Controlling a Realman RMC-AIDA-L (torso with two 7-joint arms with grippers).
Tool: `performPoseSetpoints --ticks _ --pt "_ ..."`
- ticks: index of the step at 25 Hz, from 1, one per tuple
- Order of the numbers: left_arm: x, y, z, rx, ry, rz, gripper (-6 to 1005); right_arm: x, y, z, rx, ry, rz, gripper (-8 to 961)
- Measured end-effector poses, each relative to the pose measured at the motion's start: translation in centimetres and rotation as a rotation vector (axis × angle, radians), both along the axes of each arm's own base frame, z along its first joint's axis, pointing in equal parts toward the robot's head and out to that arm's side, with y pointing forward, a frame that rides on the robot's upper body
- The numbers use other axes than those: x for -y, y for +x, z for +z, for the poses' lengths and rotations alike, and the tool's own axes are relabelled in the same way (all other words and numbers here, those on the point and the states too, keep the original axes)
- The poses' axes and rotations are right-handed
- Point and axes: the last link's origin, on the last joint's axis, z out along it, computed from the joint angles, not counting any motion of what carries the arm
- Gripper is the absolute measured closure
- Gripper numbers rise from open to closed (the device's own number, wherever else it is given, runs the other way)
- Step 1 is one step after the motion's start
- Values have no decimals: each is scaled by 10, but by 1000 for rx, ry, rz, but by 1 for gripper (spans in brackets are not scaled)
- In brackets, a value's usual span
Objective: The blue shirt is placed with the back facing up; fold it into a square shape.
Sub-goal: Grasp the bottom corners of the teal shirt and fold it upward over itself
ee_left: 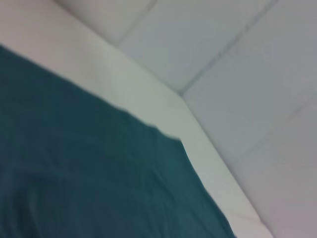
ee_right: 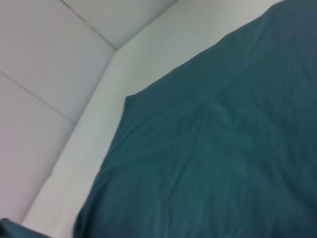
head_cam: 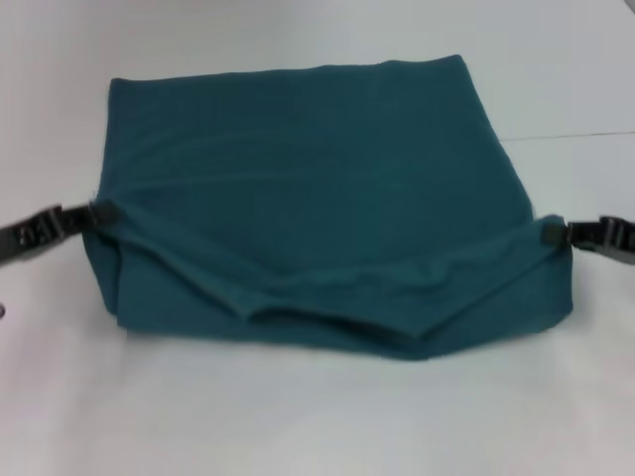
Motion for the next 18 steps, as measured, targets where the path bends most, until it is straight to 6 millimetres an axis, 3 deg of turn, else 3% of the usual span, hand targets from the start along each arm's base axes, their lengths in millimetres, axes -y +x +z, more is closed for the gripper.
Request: performPoseSetpoints --ticks 8,18 --pt "-33 8 1 -21 127 46 919 -41 -14 -14 109 67 -8 877" --pt "-63 19 -14 -89 216 77 933 -84 -34 -26 289 181 15 878"
